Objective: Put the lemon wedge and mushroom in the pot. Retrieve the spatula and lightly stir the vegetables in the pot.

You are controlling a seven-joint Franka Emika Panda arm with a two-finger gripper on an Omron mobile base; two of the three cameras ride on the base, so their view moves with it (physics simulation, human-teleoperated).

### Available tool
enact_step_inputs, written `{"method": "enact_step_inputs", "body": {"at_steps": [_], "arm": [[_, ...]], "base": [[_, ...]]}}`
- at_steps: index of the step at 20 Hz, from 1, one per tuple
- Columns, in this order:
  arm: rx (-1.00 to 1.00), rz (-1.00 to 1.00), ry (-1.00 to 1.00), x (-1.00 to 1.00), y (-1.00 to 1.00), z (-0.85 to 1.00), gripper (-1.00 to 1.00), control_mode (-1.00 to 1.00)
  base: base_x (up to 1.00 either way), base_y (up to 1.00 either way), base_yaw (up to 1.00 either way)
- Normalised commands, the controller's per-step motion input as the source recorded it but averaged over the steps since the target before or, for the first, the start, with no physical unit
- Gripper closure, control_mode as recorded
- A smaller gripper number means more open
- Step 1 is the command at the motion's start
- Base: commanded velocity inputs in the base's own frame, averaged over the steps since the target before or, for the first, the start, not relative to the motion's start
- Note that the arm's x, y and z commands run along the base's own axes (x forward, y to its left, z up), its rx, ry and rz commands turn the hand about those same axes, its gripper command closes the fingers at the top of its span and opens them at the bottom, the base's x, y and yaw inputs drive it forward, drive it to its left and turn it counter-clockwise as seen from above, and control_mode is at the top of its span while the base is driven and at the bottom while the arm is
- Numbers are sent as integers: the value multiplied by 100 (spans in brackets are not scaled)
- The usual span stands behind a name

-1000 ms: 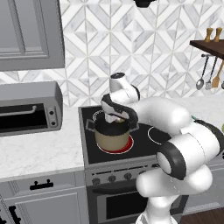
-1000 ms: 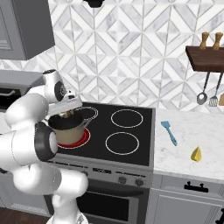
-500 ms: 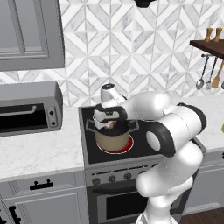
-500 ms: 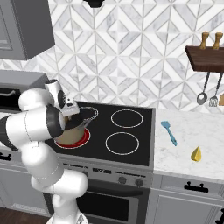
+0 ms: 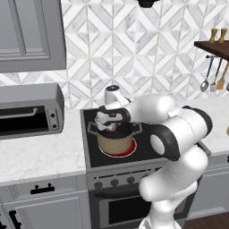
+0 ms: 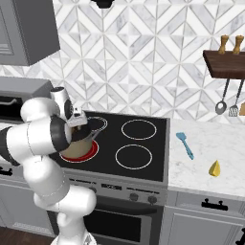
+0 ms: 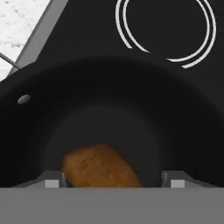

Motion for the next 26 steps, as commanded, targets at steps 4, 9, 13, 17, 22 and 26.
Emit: {"method": "enact_step_inputs", "body": {"at_steps": [4, 9, 13, 17, 22, 26], "arm": [[6, -5, -17, -30, -17, 21, -100, -100], [7, -8, -34, -46, -48, 57, -100, -100], [6, -1, -39, -89, -82, 67, -100, -100], [0, 0, -40, -87, -93, 48, -100, -100], [-1, 0, -31, -65, -87, 30, -100, -100], [-4, -34, -11, -27, -27, 64, -100, -100]], "base": [[0, 0, 0], [0, 0, 0], [0, 0, 0], [0, 0, 0], [0, 0, 0], [0, 0, 0]]}}
